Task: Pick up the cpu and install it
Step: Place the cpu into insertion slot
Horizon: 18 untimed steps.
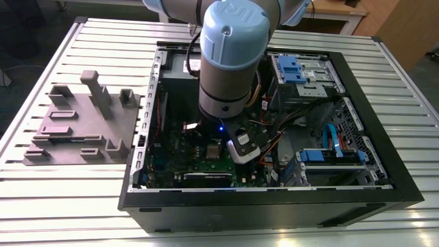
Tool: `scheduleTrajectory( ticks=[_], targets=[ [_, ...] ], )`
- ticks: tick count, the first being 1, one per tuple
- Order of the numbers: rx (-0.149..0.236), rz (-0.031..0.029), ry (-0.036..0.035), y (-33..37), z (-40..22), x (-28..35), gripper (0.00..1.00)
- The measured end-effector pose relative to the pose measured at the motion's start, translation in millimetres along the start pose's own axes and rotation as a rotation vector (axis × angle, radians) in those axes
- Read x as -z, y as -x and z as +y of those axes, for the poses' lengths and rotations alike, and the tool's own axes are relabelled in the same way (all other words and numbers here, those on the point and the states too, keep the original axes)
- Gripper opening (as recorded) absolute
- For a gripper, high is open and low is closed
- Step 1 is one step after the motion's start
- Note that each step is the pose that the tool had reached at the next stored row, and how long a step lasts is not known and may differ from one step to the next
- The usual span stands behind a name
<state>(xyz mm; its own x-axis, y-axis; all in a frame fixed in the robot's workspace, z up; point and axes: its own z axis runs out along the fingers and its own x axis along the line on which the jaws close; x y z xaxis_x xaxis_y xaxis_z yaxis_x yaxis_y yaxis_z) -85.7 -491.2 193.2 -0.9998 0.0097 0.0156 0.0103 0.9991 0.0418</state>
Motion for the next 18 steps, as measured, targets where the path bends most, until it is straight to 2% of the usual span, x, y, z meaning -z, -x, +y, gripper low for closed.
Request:
scheduleTrajectory(
  ticks=[18],
  targets=[
    [0.0, -0.0007, -0.0002, 0.2, -0.2, -3.1, 0.42]
  ],
)
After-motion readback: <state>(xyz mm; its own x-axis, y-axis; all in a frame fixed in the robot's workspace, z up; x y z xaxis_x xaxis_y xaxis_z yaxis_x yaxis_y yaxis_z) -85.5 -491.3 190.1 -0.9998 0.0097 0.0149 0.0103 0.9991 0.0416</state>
